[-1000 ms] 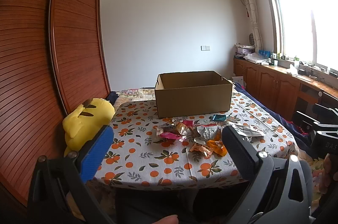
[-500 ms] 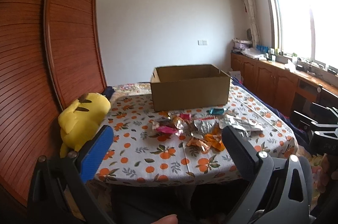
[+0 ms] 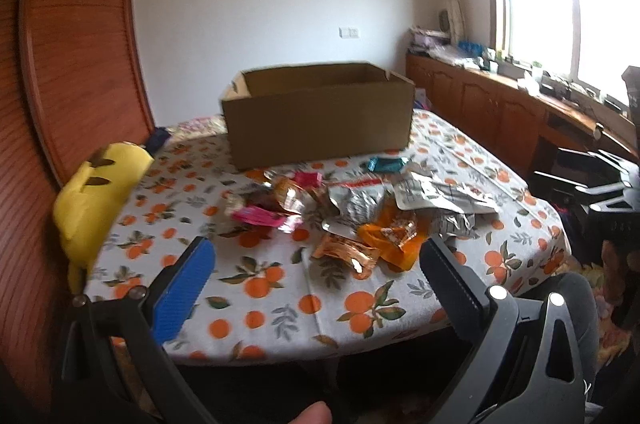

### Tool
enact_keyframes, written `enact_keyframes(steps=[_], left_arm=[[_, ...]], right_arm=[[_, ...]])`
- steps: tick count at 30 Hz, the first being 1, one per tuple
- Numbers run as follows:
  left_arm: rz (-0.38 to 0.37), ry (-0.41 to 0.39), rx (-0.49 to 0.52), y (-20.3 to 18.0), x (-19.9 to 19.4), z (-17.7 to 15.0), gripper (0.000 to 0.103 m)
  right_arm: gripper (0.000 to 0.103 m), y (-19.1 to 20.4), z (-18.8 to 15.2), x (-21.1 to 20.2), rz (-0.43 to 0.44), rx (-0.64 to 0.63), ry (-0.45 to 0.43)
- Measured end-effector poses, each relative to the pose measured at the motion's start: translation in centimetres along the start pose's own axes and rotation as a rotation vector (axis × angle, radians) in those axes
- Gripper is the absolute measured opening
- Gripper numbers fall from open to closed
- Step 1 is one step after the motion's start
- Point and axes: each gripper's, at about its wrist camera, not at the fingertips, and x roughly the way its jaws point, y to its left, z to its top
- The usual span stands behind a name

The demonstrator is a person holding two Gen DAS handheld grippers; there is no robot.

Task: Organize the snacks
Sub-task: 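Grasp the white sauce pouch with the right gripper while the left gripper approaches the orange packet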

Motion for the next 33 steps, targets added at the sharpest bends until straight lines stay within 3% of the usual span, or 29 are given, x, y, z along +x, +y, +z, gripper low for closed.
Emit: enact_keyframes(steps=[6, 18, 24, 31, 33], left_arm=[[-0.043, 0.046, 0.023, -0.9, 3.7, 0.1, 0.102], [-0.197, 0.137, 0.05, -1.9, 7.9, 1.0, 0.097], [-0.196, 0.157, 0.116, -2.4, 9.5, 1.9, 0.096], [-0.231, 0.18, 0.112, -2.4, 10.9, 2.2, 0.096], [-0.234, 0.19, 0.112, -2.5, 11.4, 2.1, 0.096]], right_arm=[[0.102, -0.8, 0.3, 4.9, 0.056, -0.075, 0.097], [0.098, -1.7, 0.5, 12.9, 0.207, -0.191, 0.304], [0.097, -1.7, 1.1, 15.1, 0.26, -0.254, 0.367], [0.098, -1.7, 1.6, 16.6, 0.333, -0.254, 0.423], [0.094, -2.0, 1.6, 17.0, 0.375, -0.226, 0.451]])
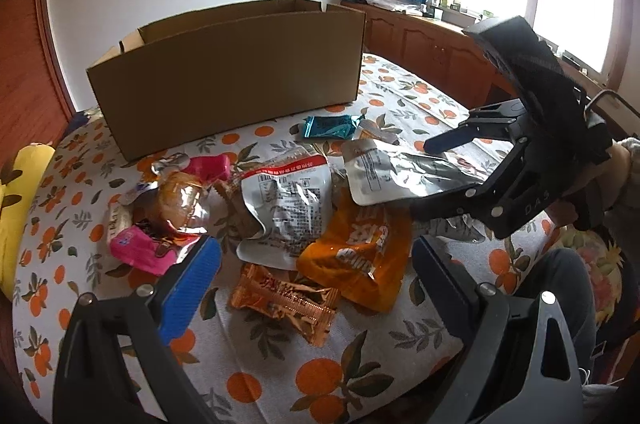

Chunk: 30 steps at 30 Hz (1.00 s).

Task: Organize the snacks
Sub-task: 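Grasp the white sauce pouch with the right gripper while the left gripper approaches the orange packet, then grasp the orange-and-white packet with the left gripper while the right gripper lifts the white pouch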

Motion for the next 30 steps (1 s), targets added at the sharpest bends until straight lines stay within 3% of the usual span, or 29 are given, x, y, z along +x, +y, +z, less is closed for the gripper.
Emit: enact_keyframes(steps=[13, 22, 30], left_arm=[[-0.036, 0.029, 0.019, -0.8, 2.2, 0.8, 0.096], [-0.098, 0.05, 0.051, -2.5, 4.1, 3.0, 0.096], [-0.139, 0.13, 0.062, -3.7, 7.7, 5.7, 0.096]], right_arm=[[0.054, -1.9, -1.3, -1.8, 0.048, 0.105, -0.03], [0.05, -2.7, -1.8, -4.5, 0.054, 0.187, -0.152], [0.05, -4.9, -3.6, -5.9, -0.059, 0.249, -0.177]])
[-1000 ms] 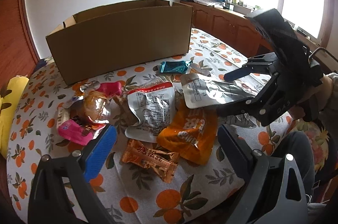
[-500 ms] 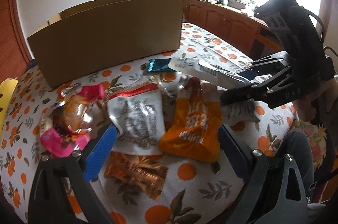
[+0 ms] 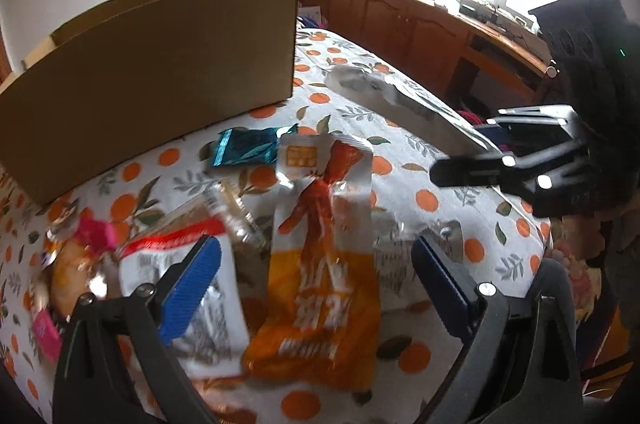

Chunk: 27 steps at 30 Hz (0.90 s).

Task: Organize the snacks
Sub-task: 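Grasp the orange-and-white packet with the left gripper while the right gripper lifts the white pouch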

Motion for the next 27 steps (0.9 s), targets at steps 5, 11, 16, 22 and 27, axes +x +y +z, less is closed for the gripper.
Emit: enact_keyframes(steps=[5, 11, 16, 22, 27], left_arm=[[0.023, 0.031, 0.022, -0.6, 1.4, 1.2, 0.078], [0.057, 0.104, 0.057, -1.2, 3.4, 1.5, 0.069], [0.016, 0.111, -0.002, -0.2, 3.4, 2.0, 0.052], [0.014, 0.08, -0.011, -0.2, 2.2, 1.7, 0.043], [0.013, 0.044, -0.007, -0.4, 1.3, 1.7, 0.037]], right_arm=[[0.05, -0.2, -1.2, 0.3, -0.021, 0.01, -0.005], [0.05, -0.3, -2.0, 0.8, -0.02, 0.026, -0.008], [0.05, -0.2, -2.3, 1.1, -0.019, 0.029, -0.008], [0.05, -0.4, -2.5, 0.9, -0.023, 0.045, -0.02], [0.05, -0.5, -2.5, 0.8, -0.025, 0.058, -0.023]])
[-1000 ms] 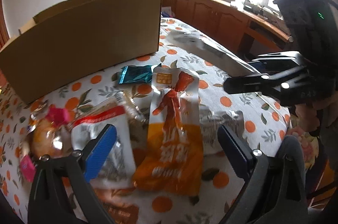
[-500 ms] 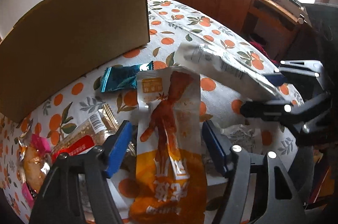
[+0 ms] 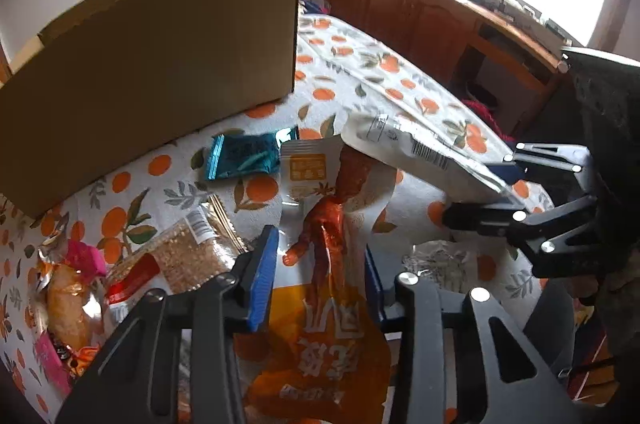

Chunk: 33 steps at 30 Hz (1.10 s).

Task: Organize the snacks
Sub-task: 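Grasp the orange-and-white packet with the left gripper while the right gripper lifts the white pouch, then carry both packets over the cardboard box with both grippers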

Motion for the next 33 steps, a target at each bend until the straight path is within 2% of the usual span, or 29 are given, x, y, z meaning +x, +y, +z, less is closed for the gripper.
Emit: enact_keyframes(steps=[9, 18, 33], left_arm=[[-0.014, -0.033, -0.005, 0.2, -1.4, 0.0, 0.036], [-0.012, -0.088, -0.011, 0.8, -3.4, 0.7, 0.036], [0.024, -0.226, -0.055, 4.3, -8.0, 4.0, 0.037]], right_arm=[[0.05, 0.8, 0.8, -1.0, -0.002, -0.004, -0.024], [0.05, 1.9, 2.8, -3.6, -0.003, -0.017, -0.1], [0.05, 3.9, 8.8, -6.5, 0.01, -0.077, -0.224]])
